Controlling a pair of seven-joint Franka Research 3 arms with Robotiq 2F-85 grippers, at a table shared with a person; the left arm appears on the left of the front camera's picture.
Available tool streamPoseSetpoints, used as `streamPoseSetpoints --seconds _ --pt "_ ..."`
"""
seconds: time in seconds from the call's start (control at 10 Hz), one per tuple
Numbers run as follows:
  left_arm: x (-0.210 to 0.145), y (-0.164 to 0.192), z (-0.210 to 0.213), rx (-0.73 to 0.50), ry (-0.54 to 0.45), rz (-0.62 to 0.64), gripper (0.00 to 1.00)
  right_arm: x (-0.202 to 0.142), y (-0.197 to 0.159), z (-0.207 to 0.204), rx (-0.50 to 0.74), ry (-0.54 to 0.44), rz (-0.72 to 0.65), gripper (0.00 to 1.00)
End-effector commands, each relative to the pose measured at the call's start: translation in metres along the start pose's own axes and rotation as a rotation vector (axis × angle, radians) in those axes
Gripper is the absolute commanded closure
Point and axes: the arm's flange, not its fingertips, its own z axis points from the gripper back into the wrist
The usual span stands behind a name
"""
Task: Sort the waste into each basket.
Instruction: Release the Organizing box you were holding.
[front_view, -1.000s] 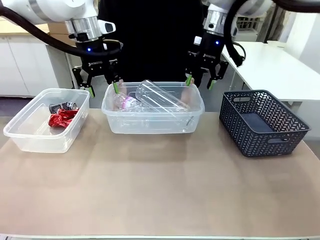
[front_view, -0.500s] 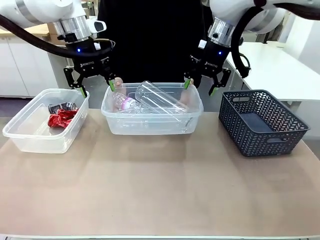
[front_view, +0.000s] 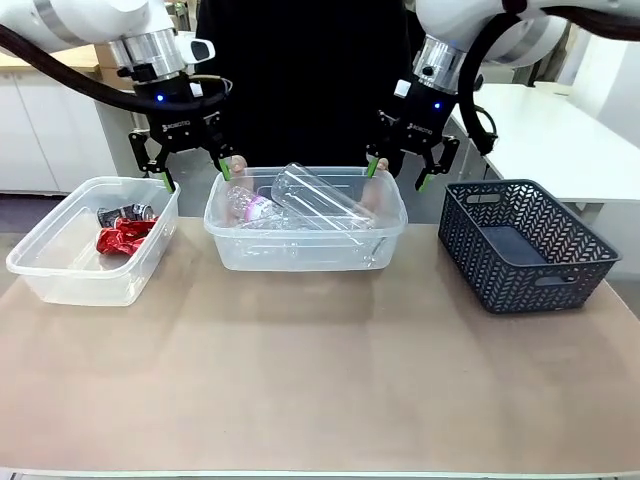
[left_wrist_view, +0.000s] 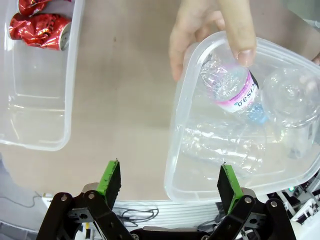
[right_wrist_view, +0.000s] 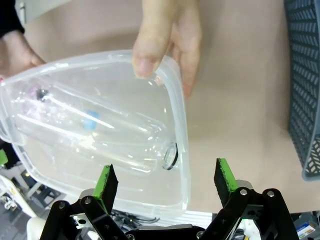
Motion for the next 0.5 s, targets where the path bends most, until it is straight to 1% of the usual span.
streamPoseSetpoints --seconds 0.0,0.2,0.3,0.4 --pt "0.001 -0.002 0.002 0.02 -0.006 0.017 0.0 0.002 0.002 0.003 -0.007 0.003 0.006 0.0" --pt "0.0 0.0 0.0 0.0 -0.001 0.0 0.0 0.0 0.0 0.0 0.0 0.001 0.0 0.0" --pt "-0.023 0.002 0.03 0.003 -0.03 -0.036 0.0 -0.063 -0.037 0.045 0.029 -0.107 0.052 0.0" --pt "-0.058 0.014 0.054 -0.037 -0.031 -0.068 0.0 -0.124 -0.07 0.073 0.061 -0.169 0.056 0.0"
